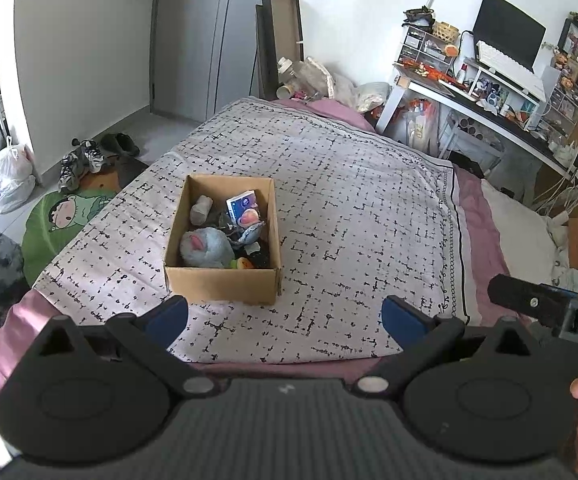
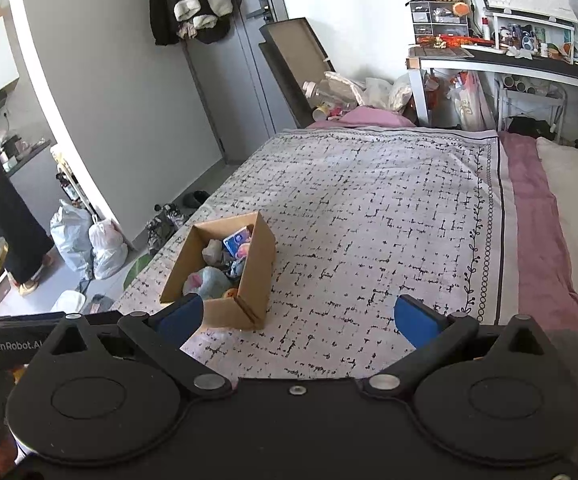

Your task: Organize soft objects

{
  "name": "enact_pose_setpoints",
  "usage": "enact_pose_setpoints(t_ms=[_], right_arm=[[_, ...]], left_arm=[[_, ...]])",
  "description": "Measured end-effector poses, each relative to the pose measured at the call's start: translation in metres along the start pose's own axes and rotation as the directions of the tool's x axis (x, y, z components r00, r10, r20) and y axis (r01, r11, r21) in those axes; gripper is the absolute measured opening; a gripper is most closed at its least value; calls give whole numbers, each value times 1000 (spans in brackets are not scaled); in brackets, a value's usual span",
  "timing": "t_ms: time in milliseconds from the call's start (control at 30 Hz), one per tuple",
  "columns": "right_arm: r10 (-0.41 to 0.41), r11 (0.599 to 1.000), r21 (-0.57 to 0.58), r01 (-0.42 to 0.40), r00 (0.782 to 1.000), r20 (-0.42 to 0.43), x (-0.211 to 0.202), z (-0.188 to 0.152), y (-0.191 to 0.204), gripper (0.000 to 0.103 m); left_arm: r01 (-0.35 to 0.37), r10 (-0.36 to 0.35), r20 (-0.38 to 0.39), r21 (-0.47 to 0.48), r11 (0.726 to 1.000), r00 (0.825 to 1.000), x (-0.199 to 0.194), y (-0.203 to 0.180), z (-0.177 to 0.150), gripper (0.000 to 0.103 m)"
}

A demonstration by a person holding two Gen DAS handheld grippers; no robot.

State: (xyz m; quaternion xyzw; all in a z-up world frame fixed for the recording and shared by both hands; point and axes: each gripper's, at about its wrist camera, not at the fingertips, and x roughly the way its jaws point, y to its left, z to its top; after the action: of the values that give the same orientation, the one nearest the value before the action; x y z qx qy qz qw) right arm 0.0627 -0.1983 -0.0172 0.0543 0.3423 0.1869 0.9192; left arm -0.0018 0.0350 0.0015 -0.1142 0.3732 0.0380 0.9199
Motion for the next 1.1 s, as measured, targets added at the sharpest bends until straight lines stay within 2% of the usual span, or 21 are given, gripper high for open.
enact_pose_setpoints(t_ms=[433,1100], right_arm=[[-4,1000,-20,3,1000,-30,7,-4,6,103],[-12,1000,-17,12,1000,-29,7,-2,4,103]], left_arm=[[-7,7,-9,-2,1000,1000,2,1,1,102],[-4,4,-11,11,1000,1000,5,-1,2,102]])
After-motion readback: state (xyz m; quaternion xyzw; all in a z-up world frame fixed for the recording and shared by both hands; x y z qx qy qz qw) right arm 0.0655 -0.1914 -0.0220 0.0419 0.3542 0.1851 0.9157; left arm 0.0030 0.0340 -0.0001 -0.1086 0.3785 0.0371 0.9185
